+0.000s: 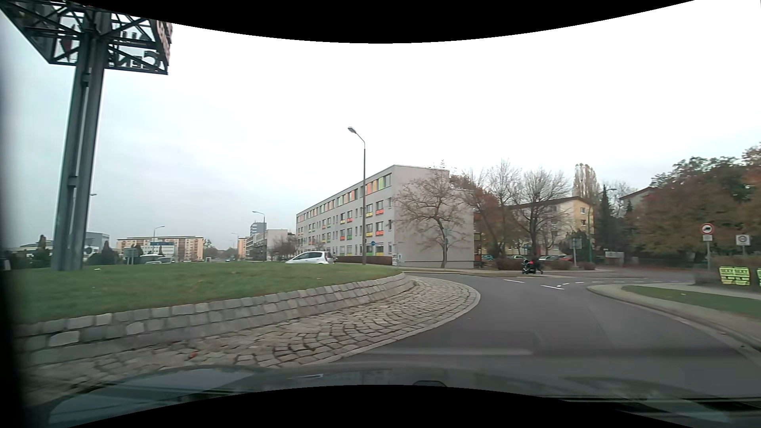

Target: Follow the waypoints while adhering to traffic rules and regulations

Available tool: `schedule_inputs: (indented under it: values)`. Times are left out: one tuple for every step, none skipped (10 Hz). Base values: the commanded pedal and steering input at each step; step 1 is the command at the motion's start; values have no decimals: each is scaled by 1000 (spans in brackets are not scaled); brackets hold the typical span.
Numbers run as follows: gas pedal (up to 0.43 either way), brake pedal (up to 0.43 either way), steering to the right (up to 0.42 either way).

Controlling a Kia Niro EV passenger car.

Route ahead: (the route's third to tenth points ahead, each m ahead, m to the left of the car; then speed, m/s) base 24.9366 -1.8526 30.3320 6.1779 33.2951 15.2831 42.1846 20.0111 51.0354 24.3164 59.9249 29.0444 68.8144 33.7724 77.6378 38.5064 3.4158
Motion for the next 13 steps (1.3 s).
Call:
schedule_inputs:
  values:
    - [311, 0, 539]
    - [311, 0, 530]
    - [299, 0, 515]
    - [268, 0, 480]
    - [248, 0, 439]
    - [240, 0, 401]
    - [209, 0, 359]
    - [189, 0, 312]
    - [169, 0, 250]
    - [169, 0, 176]
    - [169, 0, 105]
    - [169, 0, 59]
    - [169, 0, 5]
